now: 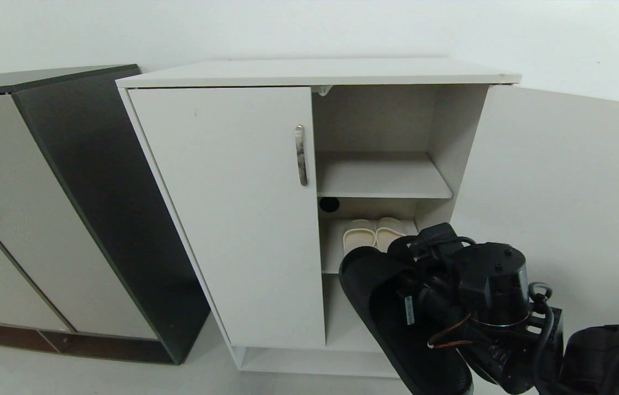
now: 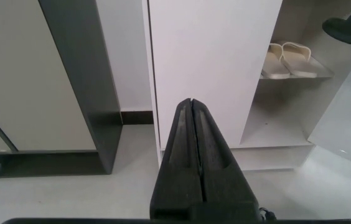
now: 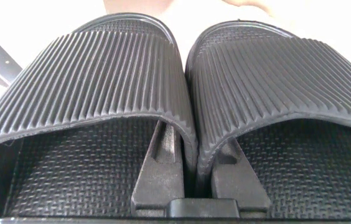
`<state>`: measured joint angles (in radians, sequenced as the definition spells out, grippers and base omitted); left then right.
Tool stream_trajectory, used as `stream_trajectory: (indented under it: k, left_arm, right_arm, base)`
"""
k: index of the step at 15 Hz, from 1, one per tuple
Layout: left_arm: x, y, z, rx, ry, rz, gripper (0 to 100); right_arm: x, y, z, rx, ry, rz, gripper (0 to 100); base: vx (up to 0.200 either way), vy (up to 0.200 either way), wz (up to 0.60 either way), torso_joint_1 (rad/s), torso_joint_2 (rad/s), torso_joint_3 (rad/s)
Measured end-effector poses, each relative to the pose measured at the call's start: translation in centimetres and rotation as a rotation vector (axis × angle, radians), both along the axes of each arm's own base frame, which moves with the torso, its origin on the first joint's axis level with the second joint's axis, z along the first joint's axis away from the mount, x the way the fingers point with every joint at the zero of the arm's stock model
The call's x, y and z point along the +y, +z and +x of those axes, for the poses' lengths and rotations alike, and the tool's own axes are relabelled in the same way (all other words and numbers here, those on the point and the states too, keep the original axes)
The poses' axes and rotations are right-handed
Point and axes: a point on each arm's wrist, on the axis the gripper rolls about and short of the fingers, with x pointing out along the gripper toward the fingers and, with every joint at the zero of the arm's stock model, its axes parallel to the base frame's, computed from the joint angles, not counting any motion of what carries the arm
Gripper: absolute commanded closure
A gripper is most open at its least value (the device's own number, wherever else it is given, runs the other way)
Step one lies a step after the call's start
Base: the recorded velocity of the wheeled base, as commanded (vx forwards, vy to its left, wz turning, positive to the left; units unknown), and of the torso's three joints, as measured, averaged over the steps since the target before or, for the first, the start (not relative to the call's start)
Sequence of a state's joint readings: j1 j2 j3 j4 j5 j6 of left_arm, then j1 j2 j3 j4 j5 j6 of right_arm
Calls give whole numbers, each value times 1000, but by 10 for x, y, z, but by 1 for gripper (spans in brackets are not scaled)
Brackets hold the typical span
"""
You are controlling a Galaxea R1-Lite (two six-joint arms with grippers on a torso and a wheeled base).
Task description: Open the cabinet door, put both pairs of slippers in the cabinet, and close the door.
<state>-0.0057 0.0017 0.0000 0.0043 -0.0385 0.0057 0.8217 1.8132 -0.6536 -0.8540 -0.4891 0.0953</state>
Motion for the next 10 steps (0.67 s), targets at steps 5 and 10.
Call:
stream_trajectory:
  k: [5,10]
  left_arm:
    - [0,0,0,0,0,0,100]
    - [0,0,0,0,0,3,100]
  right_arm:
    - [7,2,-4,-13,15,2,100]
    - [28,12,2,74,-123,-46,100]
  base:
    - [0,0,0,0,0,0]
    - [0,0,0,0,0,0]
